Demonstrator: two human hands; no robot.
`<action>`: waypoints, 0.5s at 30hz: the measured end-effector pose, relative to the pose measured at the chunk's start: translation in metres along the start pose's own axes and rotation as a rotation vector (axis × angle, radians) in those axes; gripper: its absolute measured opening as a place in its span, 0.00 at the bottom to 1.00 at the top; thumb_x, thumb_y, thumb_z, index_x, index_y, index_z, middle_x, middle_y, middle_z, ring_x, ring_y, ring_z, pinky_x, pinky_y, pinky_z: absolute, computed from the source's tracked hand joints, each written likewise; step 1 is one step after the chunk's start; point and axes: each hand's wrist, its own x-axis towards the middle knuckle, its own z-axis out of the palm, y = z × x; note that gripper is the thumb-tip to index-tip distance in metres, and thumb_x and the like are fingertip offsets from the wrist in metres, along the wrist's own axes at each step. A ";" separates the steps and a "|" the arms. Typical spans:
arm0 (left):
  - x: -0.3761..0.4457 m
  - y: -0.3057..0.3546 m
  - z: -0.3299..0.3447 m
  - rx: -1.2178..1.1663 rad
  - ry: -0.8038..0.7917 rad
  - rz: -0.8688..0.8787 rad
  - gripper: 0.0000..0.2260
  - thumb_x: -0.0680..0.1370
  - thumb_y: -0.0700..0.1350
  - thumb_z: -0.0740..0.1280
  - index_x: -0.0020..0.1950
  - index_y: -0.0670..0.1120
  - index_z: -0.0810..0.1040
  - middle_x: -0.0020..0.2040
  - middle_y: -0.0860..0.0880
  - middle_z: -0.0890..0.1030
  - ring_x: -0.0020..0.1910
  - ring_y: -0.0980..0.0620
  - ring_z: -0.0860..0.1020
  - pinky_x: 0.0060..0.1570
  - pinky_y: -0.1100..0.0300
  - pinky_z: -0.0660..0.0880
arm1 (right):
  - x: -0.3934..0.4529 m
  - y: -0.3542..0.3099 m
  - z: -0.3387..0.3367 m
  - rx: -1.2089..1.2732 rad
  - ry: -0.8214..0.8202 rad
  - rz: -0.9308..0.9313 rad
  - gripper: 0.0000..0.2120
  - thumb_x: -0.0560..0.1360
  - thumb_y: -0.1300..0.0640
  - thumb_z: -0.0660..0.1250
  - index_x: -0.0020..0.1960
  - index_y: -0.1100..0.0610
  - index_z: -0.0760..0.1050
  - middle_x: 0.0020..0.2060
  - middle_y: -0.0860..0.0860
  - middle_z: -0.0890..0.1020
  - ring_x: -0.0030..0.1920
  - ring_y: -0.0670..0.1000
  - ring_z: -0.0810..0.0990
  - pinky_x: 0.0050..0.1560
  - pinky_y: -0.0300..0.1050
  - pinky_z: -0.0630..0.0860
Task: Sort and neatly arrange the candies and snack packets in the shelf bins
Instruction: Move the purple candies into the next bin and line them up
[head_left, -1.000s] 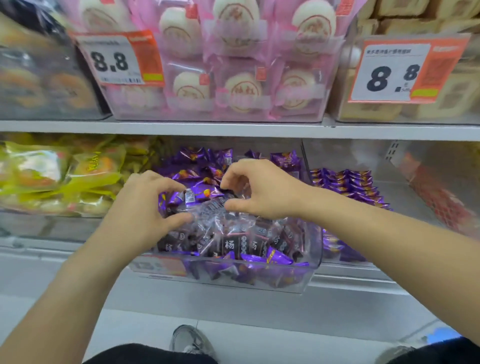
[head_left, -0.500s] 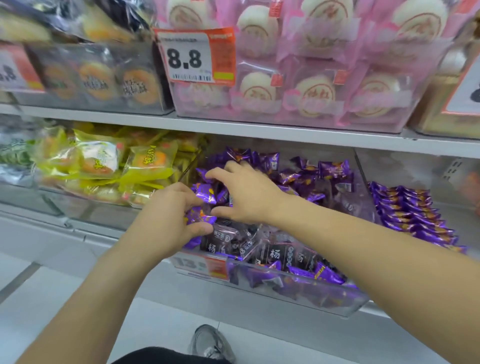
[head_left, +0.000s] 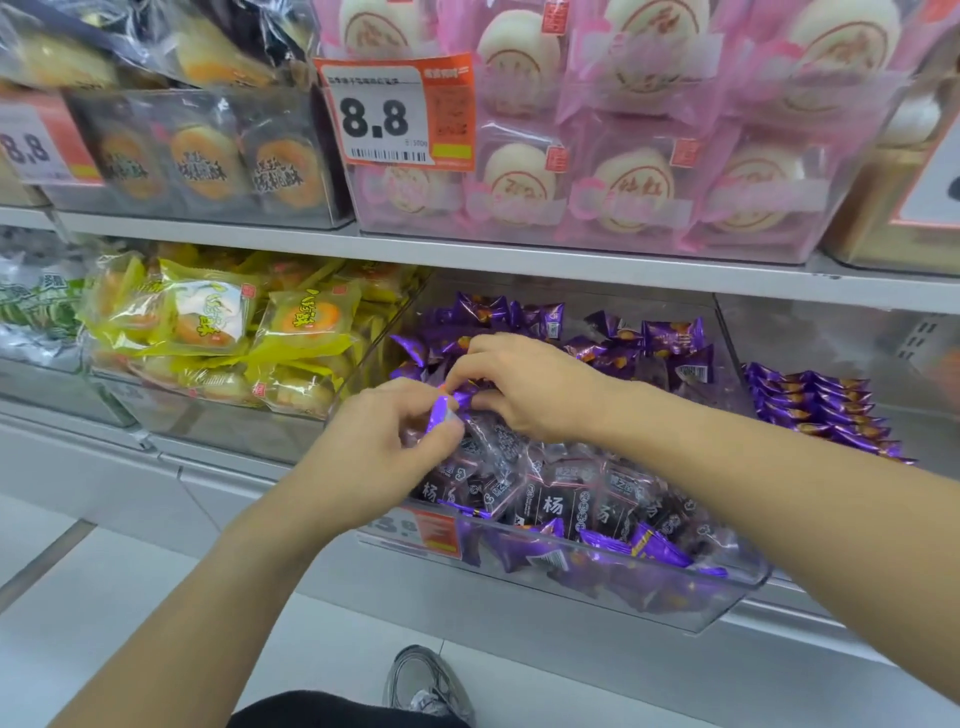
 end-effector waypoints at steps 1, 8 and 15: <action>-0.001 0.005 0.003 -0.068 -0.022 -0.001 0.09 0.79 0.49 0.68 0.45 0.47 0.84 0.50 0.53 0.82 0.51 0.58 0.79 0.51 0.61 0.76 | -0.007 0.002 -0.004 -0.003 -0.004 -0.004 0.12 0.78 0.57 0.67 0.61 0.50 0.79 0.48 0.47 0.74 0.56 0.53 0.75 0.57 0.54 0.72; 0.006 0.048 0.019 -0.537 0.157 -0.141 0.08 0.83 0.49 0.61 0.55 0.52 0.80 0.43 0.48 0.85 0.40 0.44 0.82 0.44 0.49 0.81 | -0.083 0.000 -0.049 0.268 0.254 0.197 0.15 0.79 0.65 0.62 0.58 0.48 0.78 0.50 0.50 0.79 0.51 0.50 0.81 0.57 0.49 0.76; 0.010 0.102 0.049 -1.028 -0.059 -0.313 0.10 0.80 0.46 0.62 0.45 0.41 0.78 0.31 0.41 0.81 0.32 0.44 0.82 0.32 0.60 0.80 | -0.158 -0.002 -0.068 1.425 0.483 0.625 0.10 0.81 0.68 0.59 0.60 0.64 0.74 0.39 0.59 0.82 0.38 0.60 0.85 0.38 0.48 0.84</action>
